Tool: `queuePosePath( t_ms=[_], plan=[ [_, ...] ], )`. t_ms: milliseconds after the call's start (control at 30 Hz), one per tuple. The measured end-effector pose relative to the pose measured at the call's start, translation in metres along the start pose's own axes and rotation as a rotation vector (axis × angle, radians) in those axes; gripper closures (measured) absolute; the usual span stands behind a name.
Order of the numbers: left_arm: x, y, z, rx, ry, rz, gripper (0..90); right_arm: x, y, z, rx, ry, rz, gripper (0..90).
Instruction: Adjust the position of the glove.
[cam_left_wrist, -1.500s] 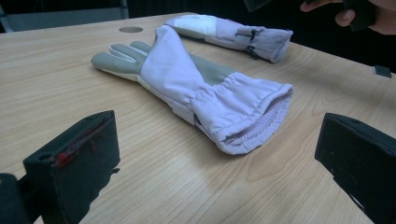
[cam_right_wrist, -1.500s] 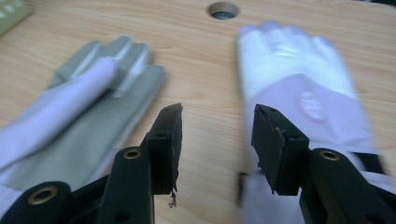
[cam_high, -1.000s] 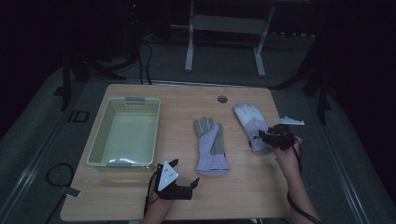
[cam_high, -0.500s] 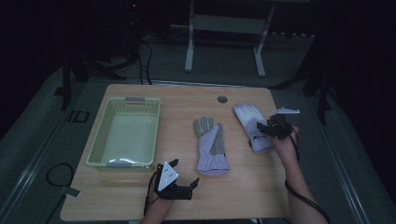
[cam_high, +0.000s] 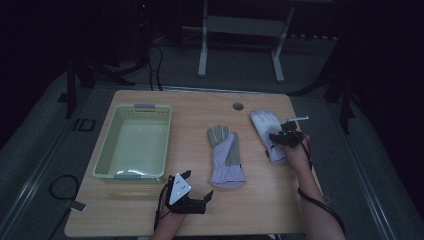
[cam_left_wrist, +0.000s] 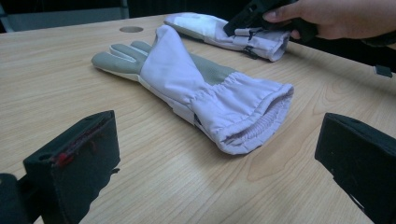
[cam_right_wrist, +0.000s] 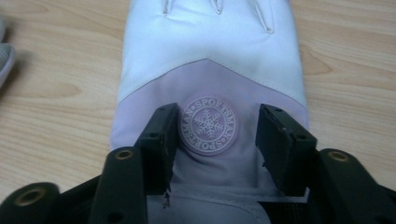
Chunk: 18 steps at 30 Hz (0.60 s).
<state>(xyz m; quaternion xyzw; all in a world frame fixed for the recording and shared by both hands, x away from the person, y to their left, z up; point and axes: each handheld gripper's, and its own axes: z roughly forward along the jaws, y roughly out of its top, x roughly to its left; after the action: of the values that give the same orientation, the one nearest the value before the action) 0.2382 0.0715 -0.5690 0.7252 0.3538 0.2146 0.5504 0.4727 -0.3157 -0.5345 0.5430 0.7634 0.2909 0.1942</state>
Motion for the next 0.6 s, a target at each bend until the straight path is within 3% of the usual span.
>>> queuePosePath(
  t_ms=[233, 467, 600],
  plan=[
    [-0.0003, 0.0000, 0.0001, 0.000, 0.000, 0.003, 0.0, -0.0007, 0.0008, 0.0008, 0.007, 0.008, -0.015, 51.9],
    [-0.0001, 0.0000, 0.0001, 0.000, 0.000, 0.001, 0.0, 0.0011, -0.0017, -0.0001, -0.013, 0.025, -0.026, 62.5],
    [0.0002, 0.0000, 0.0000, 0.001, 0.001, -0.004, 0.0, 0.0035, -0.0019, -0.0028, -0.015, 0.014, 0.012, 71.5]
  ],
)
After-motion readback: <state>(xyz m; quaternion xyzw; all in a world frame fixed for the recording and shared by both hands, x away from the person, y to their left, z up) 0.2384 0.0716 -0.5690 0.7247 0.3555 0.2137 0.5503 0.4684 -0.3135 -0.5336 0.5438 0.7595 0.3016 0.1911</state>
